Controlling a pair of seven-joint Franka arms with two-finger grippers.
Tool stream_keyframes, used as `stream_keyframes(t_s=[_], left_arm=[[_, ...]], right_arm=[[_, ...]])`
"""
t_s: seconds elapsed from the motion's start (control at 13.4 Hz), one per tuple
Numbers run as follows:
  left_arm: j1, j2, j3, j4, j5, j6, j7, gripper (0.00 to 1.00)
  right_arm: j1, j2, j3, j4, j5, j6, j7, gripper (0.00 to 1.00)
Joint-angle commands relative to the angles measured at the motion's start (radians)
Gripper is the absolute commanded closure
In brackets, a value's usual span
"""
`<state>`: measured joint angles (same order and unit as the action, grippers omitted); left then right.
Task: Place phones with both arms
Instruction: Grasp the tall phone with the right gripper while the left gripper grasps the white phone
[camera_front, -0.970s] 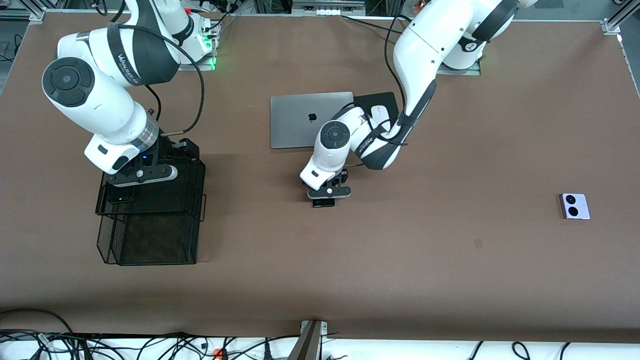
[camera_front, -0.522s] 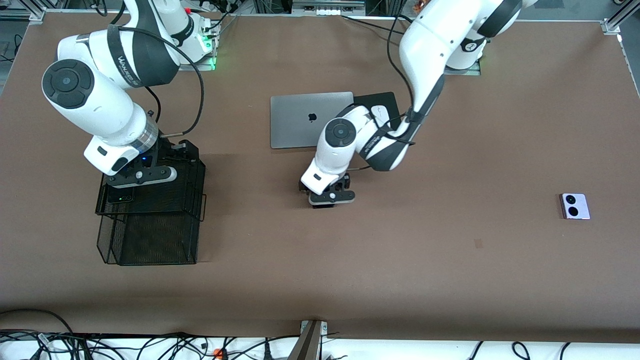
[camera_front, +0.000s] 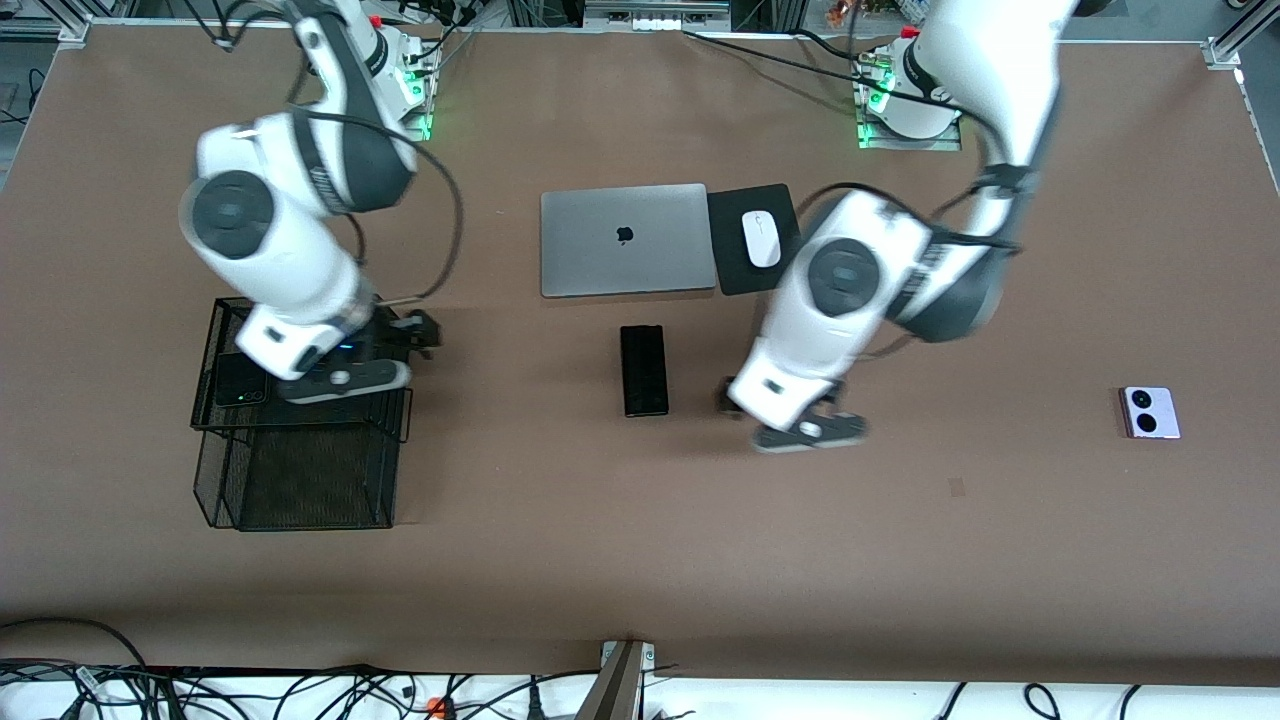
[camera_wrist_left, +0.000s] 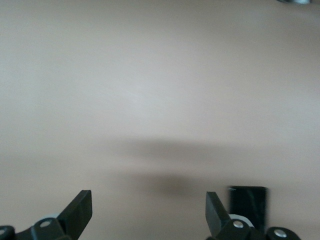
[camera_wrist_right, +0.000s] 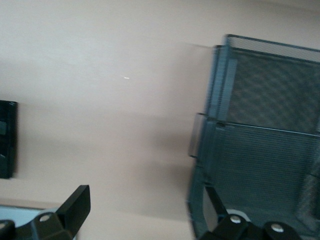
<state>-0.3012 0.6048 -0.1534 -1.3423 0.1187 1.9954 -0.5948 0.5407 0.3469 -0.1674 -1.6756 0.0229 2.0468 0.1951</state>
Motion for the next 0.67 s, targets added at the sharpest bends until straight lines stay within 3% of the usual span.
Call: stream_keyframes(t_s=[0.0, 0.15, 0.45, 0.6], left_arm=[[0.115, -0.056, -0.009, -0.038, 0.004, -0.102, 0.163, 0.0], [0.201, -0.053, -0.001, -0.044, 0.009, -0.156, 0.217, 0.0], [0.359, -0.04, -0.001, -0.095, 0.094, -0.158, 0.363, 0.0], [0.443, -0.027, -0.003, -0.095, 0.107, -0.149, 0.458, 0.0]], right_arm=[[0.083, 0.099, 0.035, 0.063, -0.008, 0.056, 0.139, 0.0], [0.132, 0.197, 0.071, 0.175, -0.008, 0.056, 0.209, 0.0], [0.258, 0.363, 0.075, 0.35, -0.015, 0.061, 0.368, 0.0], [0.291, 0.397, 0.077, 0.366, -0.015, 0.064, 0.392, 0.0]])
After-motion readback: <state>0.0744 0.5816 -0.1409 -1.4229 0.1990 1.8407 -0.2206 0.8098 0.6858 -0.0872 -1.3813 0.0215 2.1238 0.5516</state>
